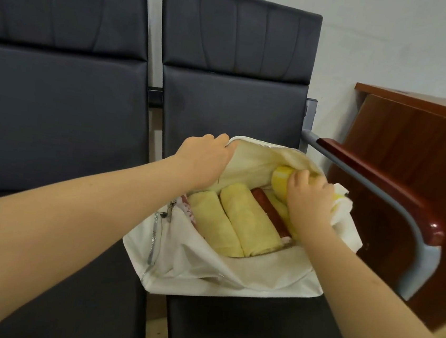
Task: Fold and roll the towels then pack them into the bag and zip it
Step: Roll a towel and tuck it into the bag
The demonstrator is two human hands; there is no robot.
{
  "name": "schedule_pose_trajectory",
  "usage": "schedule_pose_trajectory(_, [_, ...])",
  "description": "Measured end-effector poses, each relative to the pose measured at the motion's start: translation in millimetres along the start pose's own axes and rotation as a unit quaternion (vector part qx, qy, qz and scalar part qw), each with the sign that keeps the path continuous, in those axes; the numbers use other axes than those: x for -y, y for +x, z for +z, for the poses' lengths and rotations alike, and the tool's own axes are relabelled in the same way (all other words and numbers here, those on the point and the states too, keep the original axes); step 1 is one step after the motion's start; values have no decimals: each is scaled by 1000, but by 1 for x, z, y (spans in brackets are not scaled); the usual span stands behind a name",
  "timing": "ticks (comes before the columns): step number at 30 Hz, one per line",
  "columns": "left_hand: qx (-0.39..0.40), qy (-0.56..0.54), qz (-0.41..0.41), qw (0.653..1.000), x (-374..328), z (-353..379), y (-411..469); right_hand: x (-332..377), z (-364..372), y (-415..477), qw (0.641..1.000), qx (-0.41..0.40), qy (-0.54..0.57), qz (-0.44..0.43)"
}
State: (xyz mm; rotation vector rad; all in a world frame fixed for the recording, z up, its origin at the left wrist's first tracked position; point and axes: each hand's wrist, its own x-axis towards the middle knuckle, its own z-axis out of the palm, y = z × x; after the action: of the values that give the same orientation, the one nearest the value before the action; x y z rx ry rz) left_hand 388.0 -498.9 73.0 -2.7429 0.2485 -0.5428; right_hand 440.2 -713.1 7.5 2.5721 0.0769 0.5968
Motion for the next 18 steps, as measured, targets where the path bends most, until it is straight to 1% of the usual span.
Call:
schedule_pose_trajectory(2, [0,-4,-3,1000,0,2,0,16,12,-2,988,142,66,-20])
schedule_pose_trajectory(3, [1,-5,-3,1000,0,2,0,22,12,-3,972,212,102,-20])
schedule_pose_trajectory(4, [1,-5,-1,1000,1,1,0,25,12,-1,961,238,141,-5])
schedule_pose_trajectory(5, [1,-6,2,1000,0,1,-1,25,15,1,953,241,185,15])
schedule_pose_trajectory(7, [1,-8,7,1000,-1,0,-3,19,23,4,921,275,273,41])
schedule_pose_trajectory(8, [2,-8,9,1000,-1,0,-4,16,29,7,907,285,308,46])
schedule_pose_trajectory(9, [3,-7,11,1000,-2,1,-4,13,34,9,902,270,334,50])
schedule_pose_trajectory(12, [4,-2,10,1000,-5,3,-4,11,41,15,913,146,379,42])
schedule_pose_trajectory(13, [8,-2,9,1000,-5,3,-3,13,39,14,910,129,393,30])
schedule_pose_trajectory(15, [15,-4,9,1000,-6,4,-2,22,36,11,913,139,382,-26])
schedule_pose_trajectory(17, [20,-7,12,1000,-8,5,-1,31,38,2,930,181,306,-94])
schedule_pose_trajectory(18, [21,-9,14,1000,-9,5,-2,33,43,0,933,209,270,-111])
